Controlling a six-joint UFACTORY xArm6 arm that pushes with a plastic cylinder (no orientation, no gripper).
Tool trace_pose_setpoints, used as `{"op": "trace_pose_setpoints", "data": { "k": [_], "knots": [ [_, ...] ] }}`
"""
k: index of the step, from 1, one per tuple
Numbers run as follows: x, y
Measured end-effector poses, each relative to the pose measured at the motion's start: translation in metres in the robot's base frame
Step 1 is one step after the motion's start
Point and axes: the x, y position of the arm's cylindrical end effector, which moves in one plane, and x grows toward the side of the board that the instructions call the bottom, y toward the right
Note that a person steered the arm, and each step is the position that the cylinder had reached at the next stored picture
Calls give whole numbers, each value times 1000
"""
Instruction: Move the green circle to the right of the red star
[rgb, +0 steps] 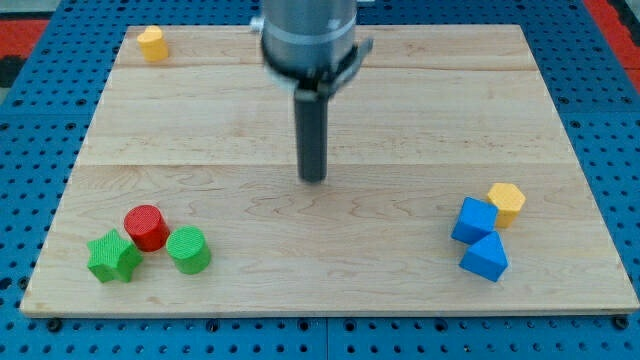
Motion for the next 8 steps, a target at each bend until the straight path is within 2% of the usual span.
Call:
{"op": "trace_pose_setpoints", "data": {
  "k": [1,2,3,4,5,6,7,8],
  "knots": [
    [103,-26],
    [106,-147],
    [43,-91],
    [7,11],
    [-57,19],
    [-92,48],
    [-111,50],
    [-110,50]
  ]
}}
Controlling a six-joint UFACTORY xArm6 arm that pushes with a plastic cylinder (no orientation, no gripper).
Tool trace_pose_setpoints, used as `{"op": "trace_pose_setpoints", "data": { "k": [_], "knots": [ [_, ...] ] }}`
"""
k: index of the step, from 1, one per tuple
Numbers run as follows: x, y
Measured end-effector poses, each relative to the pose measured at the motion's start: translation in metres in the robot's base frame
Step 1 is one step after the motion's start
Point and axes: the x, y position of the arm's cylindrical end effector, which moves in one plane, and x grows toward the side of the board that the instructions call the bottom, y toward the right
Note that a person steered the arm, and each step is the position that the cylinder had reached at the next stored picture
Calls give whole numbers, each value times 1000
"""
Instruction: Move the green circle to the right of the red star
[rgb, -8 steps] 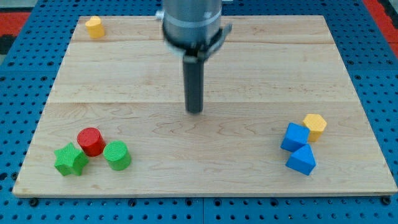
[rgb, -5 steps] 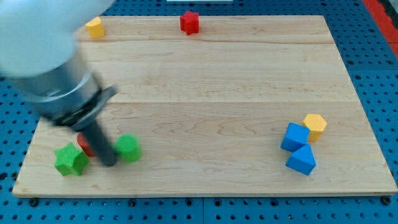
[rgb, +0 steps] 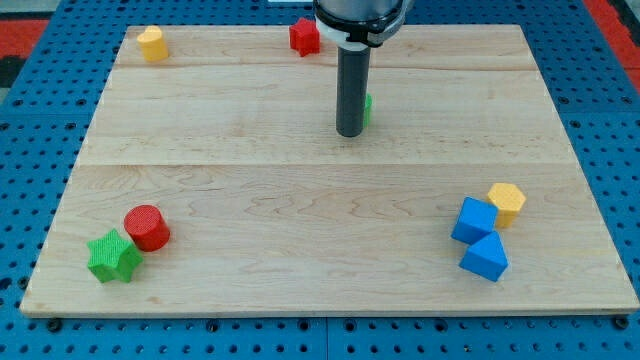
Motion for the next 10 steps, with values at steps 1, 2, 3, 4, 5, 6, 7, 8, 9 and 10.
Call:
{"op": "trace_pose_setpoints", "data": {
  "k": [1,2,3,4,5,6,7,8,9,10],
  "knots": [
    [15,-17],
    [35,-40],
    [35,-46],
    [0,-32],
    [10,-31],
    [1,-42],
    [-41,52],
    [-92,71],
    [-116,93],
    [-93,44]
  ]
}}
